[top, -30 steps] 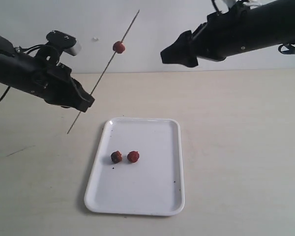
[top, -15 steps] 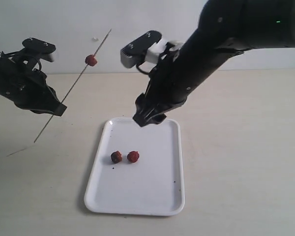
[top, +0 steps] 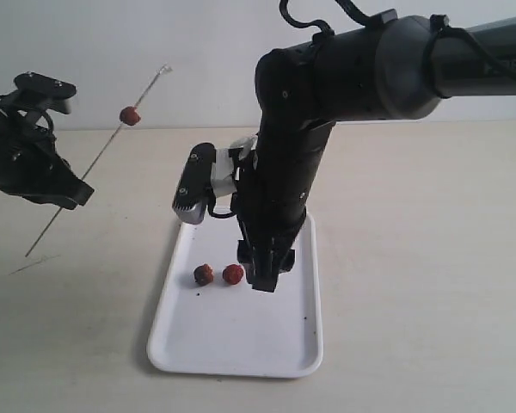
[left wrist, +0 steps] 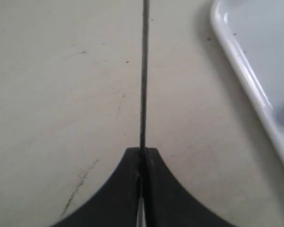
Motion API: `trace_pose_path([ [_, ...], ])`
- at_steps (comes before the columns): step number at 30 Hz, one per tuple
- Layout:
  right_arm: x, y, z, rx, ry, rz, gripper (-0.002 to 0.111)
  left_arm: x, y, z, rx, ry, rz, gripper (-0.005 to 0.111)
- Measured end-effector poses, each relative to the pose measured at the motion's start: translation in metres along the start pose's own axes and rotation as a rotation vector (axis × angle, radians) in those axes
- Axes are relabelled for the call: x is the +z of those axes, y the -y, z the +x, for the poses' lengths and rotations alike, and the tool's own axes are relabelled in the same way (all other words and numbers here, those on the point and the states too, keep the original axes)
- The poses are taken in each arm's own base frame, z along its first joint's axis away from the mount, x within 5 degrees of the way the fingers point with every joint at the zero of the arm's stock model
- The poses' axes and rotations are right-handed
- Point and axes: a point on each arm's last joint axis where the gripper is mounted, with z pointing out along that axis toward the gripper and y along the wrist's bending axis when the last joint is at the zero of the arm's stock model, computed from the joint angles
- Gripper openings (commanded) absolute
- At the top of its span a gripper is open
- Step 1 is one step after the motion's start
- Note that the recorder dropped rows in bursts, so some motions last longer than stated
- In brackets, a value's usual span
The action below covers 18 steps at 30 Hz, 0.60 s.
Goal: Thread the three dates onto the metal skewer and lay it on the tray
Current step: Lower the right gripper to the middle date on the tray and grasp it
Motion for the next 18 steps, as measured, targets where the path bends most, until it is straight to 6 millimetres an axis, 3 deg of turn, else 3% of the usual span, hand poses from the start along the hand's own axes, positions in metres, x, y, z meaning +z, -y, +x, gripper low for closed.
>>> trace_pose_path([
  [6,0.005,-0.001,-0.014,-0.349,0.069,0.066,0.060,-0.004,-0.026,0.010,-0.109,-0.004,-0.036,0.000],
  [8,0.018,-0.007,-0.027,-0.463,0.095,0.099,0.059,-0.005,-0.027,0.010,-0.115,-0.005,-0.037,0.000],
  [14,0.044,-0.007,-0.046,-0.531,0.100,0.102,0.059,-0.005,-0.027,0.010,-0.118,-0.004,-0.035,0.000],
  [18,0.050,-0.004,-0.050,-0.538,0.076,0.068,0.058,-0.005,-0.027,0.010,-0.118,-0.004,-0.035,0.000],
])
